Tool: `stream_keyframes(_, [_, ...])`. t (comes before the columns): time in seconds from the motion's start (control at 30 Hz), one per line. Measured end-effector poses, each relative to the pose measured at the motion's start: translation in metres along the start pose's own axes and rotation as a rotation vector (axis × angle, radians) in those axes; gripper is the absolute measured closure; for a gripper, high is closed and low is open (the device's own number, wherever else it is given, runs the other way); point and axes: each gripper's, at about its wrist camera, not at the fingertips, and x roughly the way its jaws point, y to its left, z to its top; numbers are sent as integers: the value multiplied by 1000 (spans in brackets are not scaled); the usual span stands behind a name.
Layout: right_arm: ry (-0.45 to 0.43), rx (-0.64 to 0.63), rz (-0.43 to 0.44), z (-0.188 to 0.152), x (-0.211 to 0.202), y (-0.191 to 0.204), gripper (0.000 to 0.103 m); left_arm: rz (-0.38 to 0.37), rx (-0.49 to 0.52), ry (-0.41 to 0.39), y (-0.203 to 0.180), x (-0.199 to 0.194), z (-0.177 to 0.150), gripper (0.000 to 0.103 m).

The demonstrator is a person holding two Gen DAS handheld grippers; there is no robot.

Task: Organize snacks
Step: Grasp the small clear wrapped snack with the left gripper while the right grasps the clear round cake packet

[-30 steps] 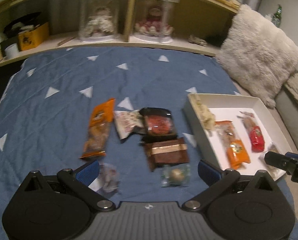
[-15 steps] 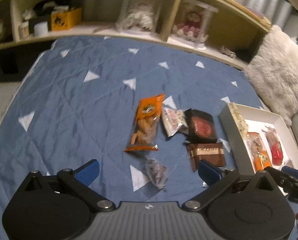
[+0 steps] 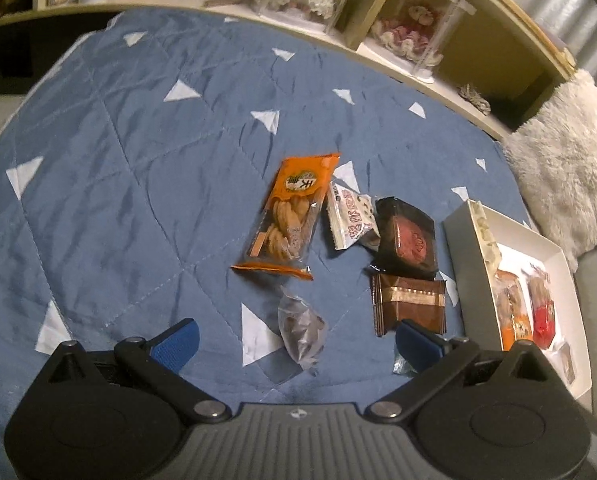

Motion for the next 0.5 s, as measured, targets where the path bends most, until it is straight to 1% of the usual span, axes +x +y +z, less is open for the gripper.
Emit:
stream_keyframes(0.03, [9, -8, 16, 0, 3, 1, 15, -4, -9, 7, 1, 3, 1, 2])
stream_keyframes(0.07, [18, -15, 23, 0, 7, 1, 22, -8, -16, 12, 1, 6, 2, 4])
stream_keyframes(0.17, [41, -26, 20, -1, 16, 1, 31, -9, -17, 35, 1, 17, 3, 10])
stream_keyframes(0.2, [49, -30, 17, -1, 19, 1, 33, -6, -12, 43, 0, 21, 3, 11])
stream_keyframes(0.27, [61, -45, 13, 0, 26, 0, 35, 2, -7, 56, -1, 28, 3, 18])
stream_keyframes(0.4, [71, -95, -2, 2, 37, 1, 35, 18, -6, 79, -1, 42, 3, 21])
stream_keyframes(0.47, [74, -122, -9, 2, 42, 2, 35, 29, -1, 83, -2, 47, 2, 28])
stream_keyframes(0.5, [78, -132, -9, 2, 45, 2, 35, 37, 1, 82, -2, 49, 2, 29])
